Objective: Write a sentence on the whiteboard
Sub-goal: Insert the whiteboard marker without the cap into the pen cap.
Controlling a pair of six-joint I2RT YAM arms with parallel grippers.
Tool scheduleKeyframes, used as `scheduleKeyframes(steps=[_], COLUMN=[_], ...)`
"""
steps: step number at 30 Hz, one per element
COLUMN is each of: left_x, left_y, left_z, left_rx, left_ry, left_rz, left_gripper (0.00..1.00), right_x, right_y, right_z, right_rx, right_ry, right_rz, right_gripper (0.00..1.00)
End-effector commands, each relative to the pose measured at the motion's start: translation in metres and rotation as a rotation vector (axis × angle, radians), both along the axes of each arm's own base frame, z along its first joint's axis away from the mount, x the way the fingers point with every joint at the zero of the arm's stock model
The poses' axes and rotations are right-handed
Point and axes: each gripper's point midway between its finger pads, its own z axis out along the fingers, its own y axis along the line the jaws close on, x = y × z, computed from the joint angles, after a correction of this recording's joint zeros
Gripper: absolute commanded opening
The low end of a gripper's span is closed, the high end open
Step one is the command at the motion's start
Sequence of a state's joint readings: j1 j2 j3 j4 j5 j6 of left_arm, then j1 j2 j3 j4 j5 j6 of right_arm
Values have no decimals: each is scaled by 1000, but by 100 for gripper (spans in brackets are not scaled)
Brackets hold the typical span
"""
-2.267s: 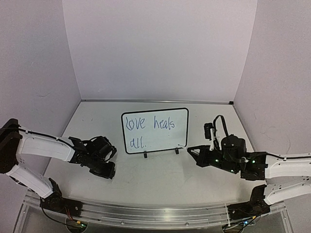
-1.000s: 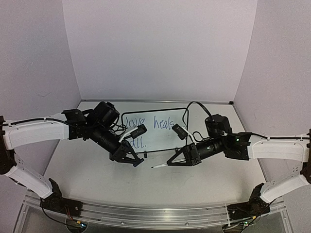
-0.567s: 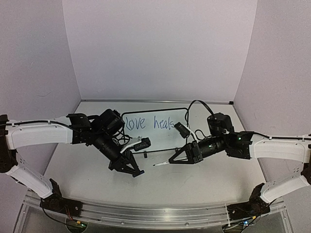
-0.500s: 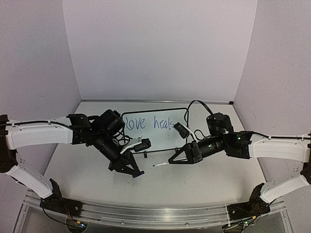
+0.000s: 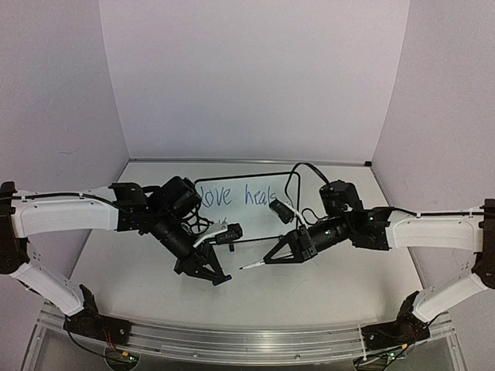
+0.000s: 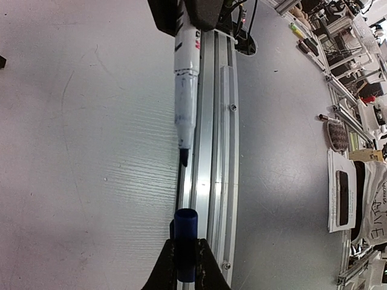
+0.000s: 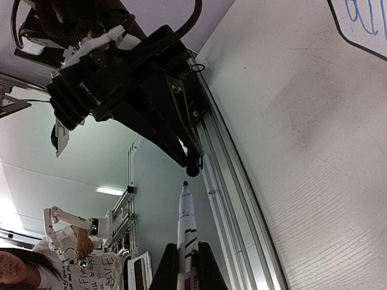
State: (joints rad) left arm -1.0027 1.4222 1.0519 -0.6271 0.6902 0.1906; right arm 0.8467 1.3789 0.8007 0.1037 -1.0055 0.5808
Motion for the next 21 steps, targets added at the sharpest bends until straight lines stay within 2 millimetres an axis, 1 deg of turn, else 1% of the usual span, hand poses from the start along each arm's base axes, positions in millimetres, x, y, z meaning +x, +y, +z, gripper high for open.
scheduleKeyframes(steps=[1, 14, 21], left_x=[-3, -3, -3], left_y=[-7, -9, -9], left_z=[6, 2, 1], left_rx=[-47, -43, -39], left_ry=[-8, 5, 9], left_rz=[-36, -35, -34], left_gripper=[0, 0, 0], right_x=[3, 0, -3], right_y=[9, 18, 20], right_z=[12, 2, 0], right_rx=[33, 16, 17], right_ry=[-8, 14, 17], right_rz=[32, 66, 81], right_gripper=[0, 0, 0])
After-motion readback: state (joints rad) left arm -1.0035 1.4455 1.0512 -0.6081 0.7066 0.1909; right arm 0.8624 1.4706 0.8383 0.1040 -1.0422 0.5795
